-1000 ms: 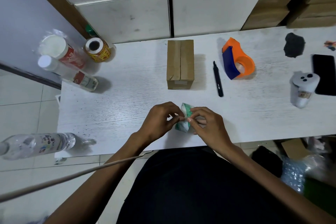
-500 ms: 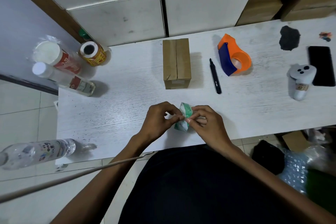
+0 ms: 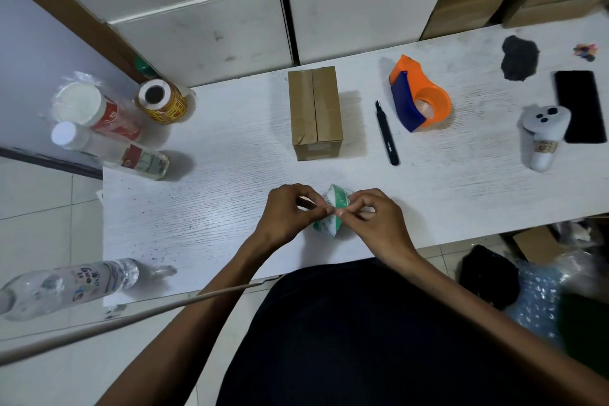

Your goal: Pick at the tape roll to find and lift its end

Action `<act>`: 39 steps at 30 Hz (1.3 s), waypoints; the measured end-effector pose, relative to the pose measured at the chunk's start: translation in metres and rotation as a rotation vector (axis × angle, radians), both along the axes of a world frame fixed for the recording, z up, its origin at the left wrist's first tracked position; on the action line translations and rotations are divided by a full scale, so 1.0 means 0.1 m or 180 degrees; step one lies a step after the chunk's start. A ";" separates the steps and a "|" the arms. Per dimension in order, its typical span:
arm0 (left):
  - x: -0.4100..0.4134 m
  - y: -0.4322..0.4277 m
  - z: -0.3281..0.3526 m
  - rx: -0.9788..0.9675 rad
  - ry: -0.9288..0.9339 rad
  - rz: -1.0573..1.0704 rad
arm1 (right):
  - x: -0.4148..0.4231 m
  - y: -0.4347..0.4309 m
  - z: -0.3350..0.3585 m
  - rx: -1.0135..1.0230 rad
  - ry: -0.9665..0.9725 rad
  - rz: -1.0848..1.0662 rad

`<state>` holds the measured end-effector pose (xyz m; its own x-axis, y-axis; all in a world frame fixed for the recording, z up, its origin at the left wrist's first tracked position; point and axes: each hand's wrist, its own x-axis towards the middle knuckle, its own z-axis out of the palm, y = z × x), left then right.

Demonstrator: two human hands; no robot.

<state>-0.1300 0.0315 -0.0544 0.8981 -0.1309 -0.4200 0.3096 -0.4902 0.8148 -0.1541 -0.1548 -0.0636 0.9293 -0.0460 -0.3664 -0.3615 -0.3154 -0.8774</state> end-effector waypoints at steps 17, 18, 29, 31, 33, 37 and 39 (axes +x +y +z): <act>0.25 0.12 0.12 0.0159 0.0304 -0.0770 | -0.05 0.02 0.05 0.0018 0.0287 -0.0056; 0.26 0.12 0.13 0.0166 0.0312 -0.0793 | -0.06 0.02 0.05 -0.0007 0.0318 -0.0060; 0.35 0.10 0.13 0.0201 0.0341 -0.0893 | -0.07 0.06 0.09 0.0299 0.0542 -0.0241; 0.35 0.09 0.12 0.0194 0.0326 -0.0847 | -0.08 0.06 0.07 0.0255 0.0576 -0.0299; 0.35 0.08 0.11 0.0147 0.0338 -0.0775 | -0.07 0.06 0.06 0.0209 0.0601 -0.0342; 0.33 0.07 0.11 0.0041 0.0396 -0.0635 | -0.06 0.07 0.07 0.0201 0.0586 -0.0353; 0.32 0.07 0.10 0.0008 0.0401 -0.0594 | -0.06 0.07 0.07 0.0228 0.0571 -0.0355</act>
<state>-0.0980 0.0384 -0.0441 0.7987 -0.2886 -0.5279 0.3126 -0.5506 0.7740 -0.1601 -0.1474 -0.0568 0.8395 -0.1128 -0.5315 -0.5431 -0.2039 -0.8145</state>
